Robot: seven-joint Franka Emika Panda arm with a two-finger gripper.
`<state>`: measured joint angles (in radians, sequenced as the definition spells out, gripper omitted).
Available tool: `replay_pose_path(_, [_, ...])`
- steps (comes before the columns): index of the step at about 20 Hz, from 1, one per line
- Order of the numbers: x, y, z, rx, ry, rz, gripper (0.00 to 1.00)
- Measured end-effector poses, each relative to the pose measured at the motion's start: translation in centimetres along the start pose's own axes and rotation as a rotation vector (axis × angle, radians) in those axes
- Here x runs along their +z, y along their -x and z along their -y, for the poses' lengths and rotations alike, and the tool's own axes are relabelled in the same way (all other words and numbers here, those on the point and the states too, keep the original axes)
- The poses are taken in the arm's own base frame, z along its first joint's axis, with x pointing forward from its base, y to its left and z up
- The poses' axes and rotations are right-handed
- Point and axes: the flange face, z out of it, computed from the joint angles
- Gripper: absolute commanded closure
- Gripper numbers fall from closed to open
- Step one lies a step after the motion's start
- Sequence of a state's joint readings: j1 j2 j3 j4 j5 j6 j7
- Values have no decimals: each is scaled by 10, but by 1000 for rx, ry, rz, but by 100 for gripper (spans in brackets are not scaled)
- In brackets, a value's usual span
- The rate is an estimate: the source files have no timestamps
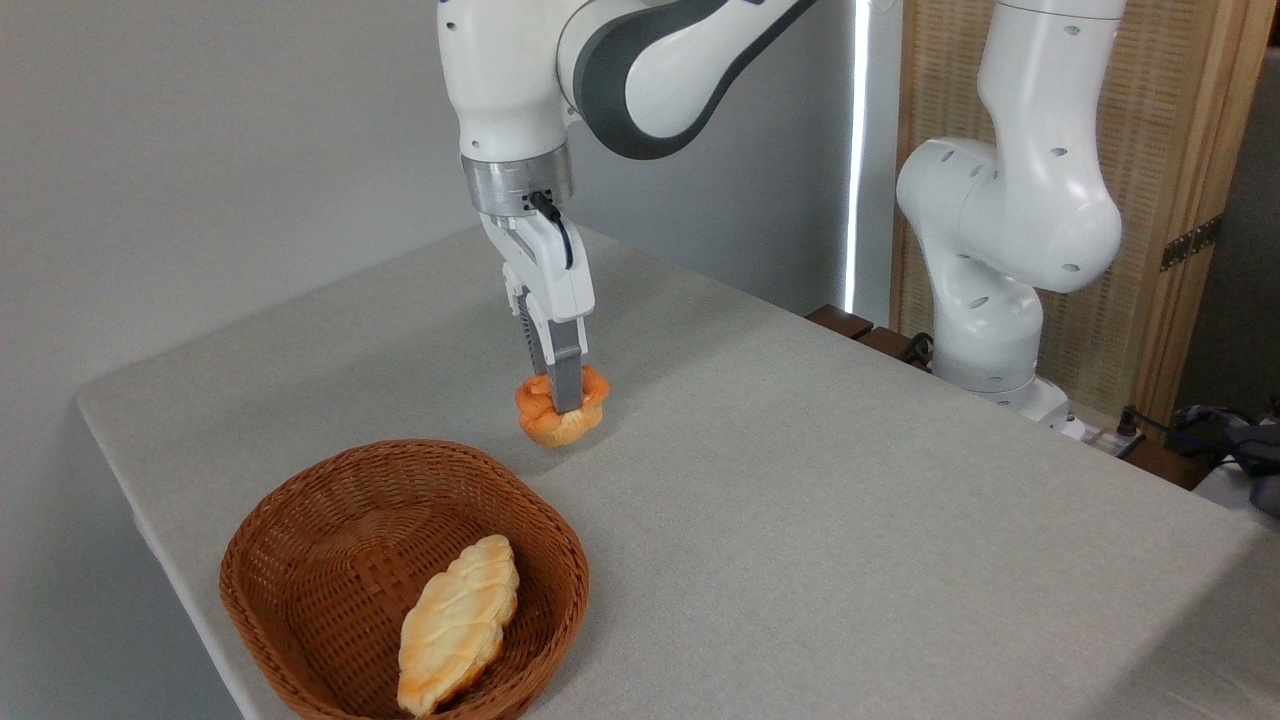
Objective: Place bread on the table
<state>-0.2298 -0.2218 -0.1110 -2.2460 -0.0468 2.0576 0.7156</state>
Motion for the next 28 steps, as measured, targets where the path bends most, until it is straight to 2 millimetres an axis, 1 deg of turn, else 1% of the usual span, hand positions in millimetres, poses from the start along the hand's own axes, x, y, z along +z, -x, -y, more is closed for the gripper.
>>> replay_pose_path(9, [-1, -1, 1, 0, -5, -6, 0])
replay_pose_path(11, [-6, -2, 2, -2, -11, -13, 0])
replay_pose_path(13, [-18, -5, 5, -32, -23, -29, 0])
replay_pose_path(15, [-39, -8, 9, -77, -28, -39, 0])
replay_pose_path(16, [-57, -8, 14, -105, -24, -40, 0])
replay_pose_path(18, [-96, -3, 30, -143, -11, -35, 0])
replay_pose_path(19, [-106, -1, 36, -153, -7, -34, 0])
replay_pose_path(20, [-122, 2, 47, -171, 1, -31, 0])
replay_pose_path(22, [-148, 8, 74, -210, 12, -27, 0])
replay_pose_path(23, [-153, 9, 81, -220, 14, -25, 0])
replay_pose_path(24, [-160, 9, 93, -235, 15, -24, 0])
replay_pose_path(26, [-164, 6, 108, -250, 16, -21, 0])
replay_pose_path(28, [-164, 3, 122, -262, 17, -17, 0])
